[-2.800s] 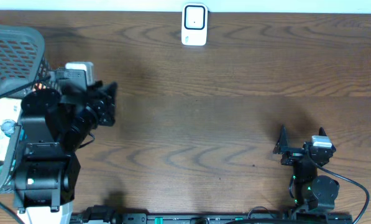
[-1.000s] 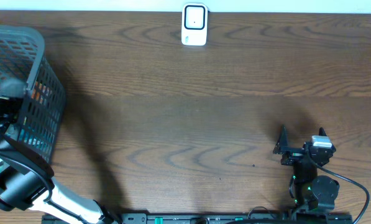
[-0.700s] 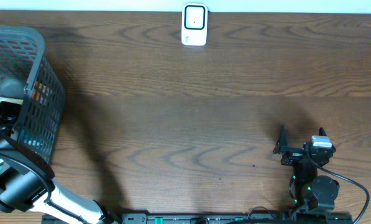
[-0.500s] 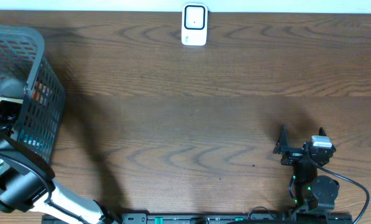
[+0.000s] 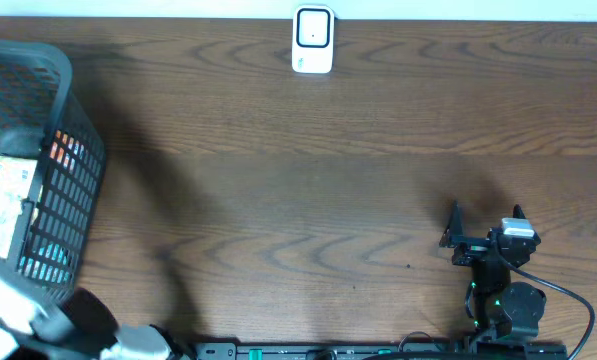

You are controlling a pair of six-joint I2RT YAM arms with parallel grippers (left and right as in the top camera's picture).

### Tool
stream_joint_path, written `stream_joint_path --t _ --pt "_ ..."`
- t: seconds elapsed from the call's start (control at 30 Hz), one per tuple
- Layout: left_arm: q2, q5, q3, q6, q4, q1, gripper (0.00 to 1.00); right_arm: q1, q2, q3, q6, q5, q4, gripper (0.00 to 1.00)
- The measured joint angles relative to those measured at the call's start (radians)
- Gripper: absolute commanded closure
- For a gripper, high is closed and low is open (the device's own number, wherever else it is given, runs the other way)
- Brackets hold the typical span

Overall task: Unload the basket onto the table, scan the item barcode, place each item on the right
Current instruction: 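Lift the teal bottle out and stand it upright on the table centre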

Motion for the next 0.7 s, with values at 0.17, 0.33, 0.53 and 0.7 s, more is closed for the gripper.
stream_joint_path --t 0.17,0.33,0.53,0.7 --pt "-0.164 0.152 0.063 -0.027 0.105 -0.007 0.64 0.000 0.000 0.000 0.000 0.000 0.000 0.01" --pt "-0.244 0.296 0.069 -0.056 0.134 -0.158 0.64 0.000 0.000 0.000 0.000 0.000 0.000 0.01" --pt "-0.169 0.314 0.064 -0.056 0.055 -0.541 0.64 0.000 0.000 0.000 0.000 0.000 0.000 0.01" --pt "-0.006 0.198 0.060 -0.056 -0.051 -0.793 0.64 0.000 0.000 0.000 0.000 0.000 0.000 0.01"
